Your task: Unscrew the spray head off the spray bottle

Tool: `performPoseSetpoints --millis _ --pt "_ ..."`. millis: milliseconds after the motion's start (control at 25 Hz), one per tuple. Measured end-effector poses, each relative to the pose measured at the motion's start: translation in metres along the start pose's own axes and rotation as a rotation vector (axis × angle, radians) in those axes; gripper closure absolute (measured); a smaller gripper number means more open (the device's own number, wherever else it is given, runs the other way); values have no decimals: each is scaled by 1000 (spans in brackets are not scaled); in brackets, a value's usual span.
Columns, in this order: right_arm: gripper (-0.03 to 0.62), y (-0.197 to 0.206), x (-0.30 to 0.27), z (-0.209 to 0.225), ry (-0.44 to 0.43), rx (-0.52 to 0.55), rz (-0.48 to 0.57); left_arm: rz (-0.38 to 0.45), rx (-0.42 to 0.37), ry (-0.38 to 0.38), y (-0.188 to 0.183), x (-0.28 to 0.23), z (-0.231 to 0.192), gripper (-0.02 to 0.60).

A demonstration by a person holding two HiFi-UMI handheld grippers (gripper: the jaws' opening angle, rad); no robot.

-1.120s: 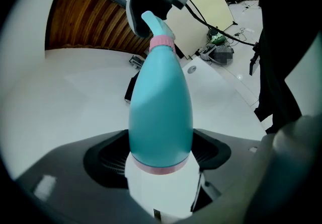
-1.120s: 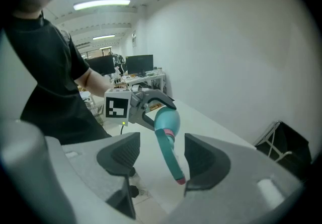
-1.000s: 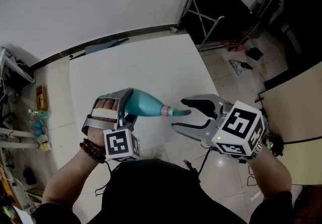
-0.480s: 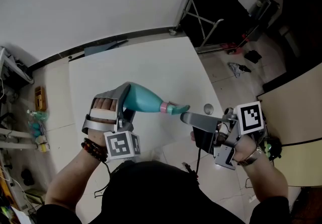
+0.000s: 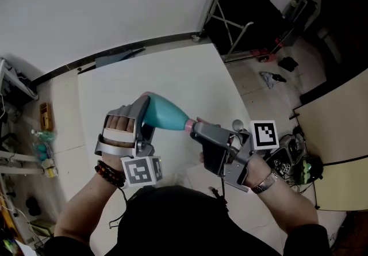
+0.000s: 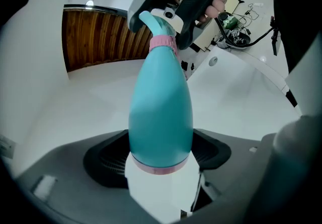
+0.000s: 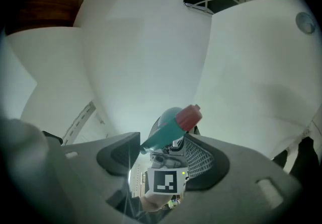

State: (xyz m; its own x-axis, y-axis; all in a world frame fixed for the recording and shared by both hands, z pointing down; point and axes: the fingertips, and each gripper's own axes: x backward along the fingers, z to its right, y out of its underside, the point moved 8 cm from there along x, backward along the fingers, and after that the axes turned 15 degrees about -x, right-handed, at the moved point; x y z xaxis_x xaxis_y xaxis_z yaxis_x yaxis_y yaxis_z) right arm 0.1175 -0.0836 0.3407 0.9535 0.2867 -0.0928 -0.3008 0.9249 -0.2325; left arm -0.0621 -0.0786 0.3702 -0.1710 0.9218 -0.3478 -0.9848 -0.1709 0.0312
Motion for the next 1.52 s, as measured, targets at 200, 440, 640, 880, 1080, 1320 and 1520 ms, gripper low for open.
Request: performPoseSetpoints --millis 200,440,640,880,1080,1320,1520 --pt "356 -4 0 -1 14 10 9 -18 -31 -3 1 0 3 178" --pt "369 -5 0 2 8 -16 -18 -40 -78 -46 2 0 1 178" --pt "381 -3 3 4 -97 -105 -9 -34 -99 -96 0 2 -3 178" --pt "381 0 3 7 -210 -184 2 1 -142 -208 4 9 -8 178" --pt "403 4 1 8 -140 -62 -45 13 -93 -149 5 4 -2 179" --pt "539 7 -1 -7 53 280 -112 47 7 -53 6 2 2 179" --pt "540 13 1 -23 317 716 -173 98 114 29 4 7 10 179"
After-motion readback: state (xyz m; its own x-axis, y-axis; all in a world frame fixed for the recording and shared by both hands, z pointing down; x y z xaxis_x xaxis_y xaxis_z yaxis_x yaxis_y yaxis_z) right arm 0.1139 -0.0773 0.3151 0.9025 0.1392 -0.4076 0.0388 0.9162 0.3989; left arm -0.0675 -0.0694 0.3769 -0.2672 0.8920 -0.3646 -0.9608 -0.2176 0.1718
